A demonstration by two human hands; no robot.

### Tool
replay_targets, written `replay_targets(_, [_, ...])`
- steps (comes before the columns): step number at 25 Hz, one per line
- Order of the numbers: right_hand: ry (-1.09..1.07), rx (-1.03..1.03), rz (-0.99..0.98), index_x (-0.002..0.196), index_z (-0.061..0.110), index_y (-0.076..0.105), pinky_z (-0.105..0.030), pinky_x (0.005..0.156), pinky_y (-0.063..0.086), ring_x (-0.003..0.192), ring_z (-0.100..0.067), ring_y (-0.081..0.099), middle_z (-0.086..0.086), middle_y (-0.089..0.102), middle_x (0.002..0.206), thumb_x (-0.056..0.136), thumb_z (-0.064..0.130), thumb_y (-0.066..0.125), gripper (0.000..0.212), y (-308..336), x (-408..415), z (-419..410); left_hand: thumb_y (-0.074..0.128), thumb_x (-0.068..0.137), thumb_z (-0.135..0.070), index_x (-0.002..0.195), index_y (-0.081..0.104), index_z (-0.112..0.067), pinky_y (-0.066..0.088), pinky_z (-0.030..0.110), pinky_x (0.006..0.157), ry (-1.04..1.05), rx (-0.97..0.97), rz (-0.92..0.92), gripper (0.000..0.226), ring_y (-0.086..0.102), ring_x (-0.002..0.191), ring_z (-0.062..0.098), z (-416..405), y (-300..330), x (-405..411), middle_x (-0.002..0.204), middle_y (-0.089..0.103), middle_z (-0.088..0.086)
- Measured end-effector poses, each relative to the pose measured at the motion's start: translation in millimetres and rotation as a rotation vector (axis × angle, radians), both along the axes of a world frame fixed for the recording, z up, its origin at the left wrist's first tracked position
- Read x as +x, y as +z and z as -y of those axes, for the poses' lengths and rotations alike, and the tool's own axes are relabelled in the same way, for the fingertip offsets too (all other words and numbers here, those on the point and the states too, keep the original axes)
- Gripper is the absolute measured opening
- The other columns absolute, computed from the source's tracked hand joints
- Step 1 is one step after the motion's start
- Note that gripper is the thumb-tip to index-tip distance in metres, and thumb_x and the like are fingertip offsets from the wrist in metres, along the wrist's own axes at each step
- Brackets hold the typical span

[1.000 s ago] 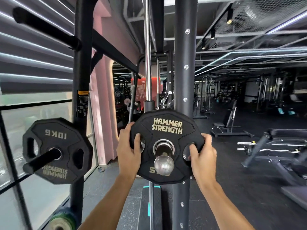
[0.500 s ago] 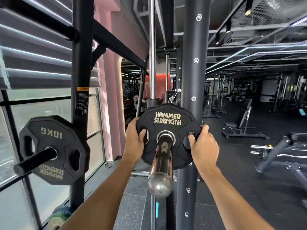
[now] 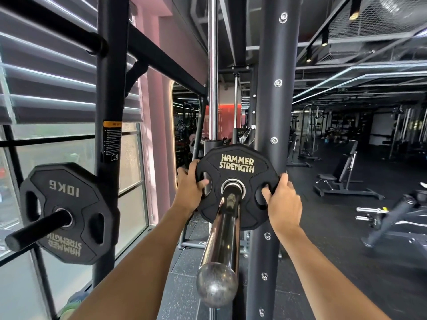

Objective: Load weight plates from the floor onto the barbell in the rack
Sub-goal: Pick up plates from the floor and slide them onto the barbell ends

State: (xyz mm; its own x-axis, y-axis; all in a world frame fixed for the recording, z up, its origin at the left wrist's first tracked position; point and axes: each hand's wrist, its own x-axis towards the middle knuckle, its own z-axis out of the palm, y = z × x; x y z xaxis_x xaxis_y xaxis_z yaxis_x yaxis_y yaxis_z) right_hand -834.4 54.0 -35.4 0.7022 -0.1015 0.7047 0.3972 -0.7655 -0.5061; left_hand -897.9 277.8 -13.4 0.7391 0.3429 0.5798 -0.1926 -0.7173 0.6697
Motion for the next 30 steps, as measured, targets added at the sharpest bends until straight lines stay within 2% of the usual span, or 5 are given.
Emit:
replay_targets(13, [-0.031,0.106,0.034,0.103,0.003,0.043,-0.039,0.058,0.041,0.076,-0.044,0.061,-0.022,0.061,0.09,0.093,0.027,0.059,0.03,-8.7,27.0,-15.0,0.067,0.095,-0.02,0.151,0.034,-0.03,0.051,0.041,0.099,0.061,0.04,-0.013,0.066,0.054,0.109,0.026,-13.7,3.3,27.1,0.119,0.041,0.006])
replay_targets(18, [0.002,0.08,-0.119,0.113,0.003,0.041,-0.04,0.066,0.043,0.093,-0.045,0.06,-0.022,0.056,0.11,0.092,0.028,0.061,0.038,-4.3,10.7,-11.2,0.066,0.093,-0.01,0.147,0.032,-0.03,0.057,0.048,0.089,0.102,0.151,-0.046,0.067,0.058,0.1,0.03,-10.5,3.0,21.7,0.123,0.04,0.009])
replay_targets(23, [0.075,0.014,0.283,0.132,0.006,0.045,-0.037,0.091,0.044,0.108,-0.025,0.045,-0.012,0.047,0.123,0.087,0.012,0.059,0.048,10.0,-41.3,-31.1,0.052,0.098,-0.017,0.154,0.026,-0.017,0.054,0.051,0.086,0.25,0.374,0.097,0.062,0.052,0.108,0.03,5.7,7.5,-13.8,0.131,0.041,0.012])
replay_targets(28, [0.25,0.046,0.445,0.115,0.008,0.059,-0.026,0.083,0.042,0.101,-0.023,0.054,-0.008,0.055,0.111,0.096,0.012,0.051,0.021,15.3,-66.0,-39.5,0.047,0.1,-0.032,0.149,0.038,-0.011,0.047,0.047,0.094,0.397,0.595,0.157,0.053,0.051,0.113,0.031,-17.3,3.0,-77.5,0.127,0.049,0.014])
replay_targets(30, [0.284,0.149,0.438,0.111,0.005,0.058,-0.035,0.085,0.046,0.1,-0.027,0.055,-0.011,0.056,0.107,0.097,0.013,0.049,0.018,1.0,-69.2,-35.6,0.041,0.101,-0.038,0.149,0.04,-0.012,0.043,0.048,0.101,0.438,0.633,0.147,0.055,0.05,0.12,0.033,-32.2,3.4,-103.2,0.134,0.049,0.015])
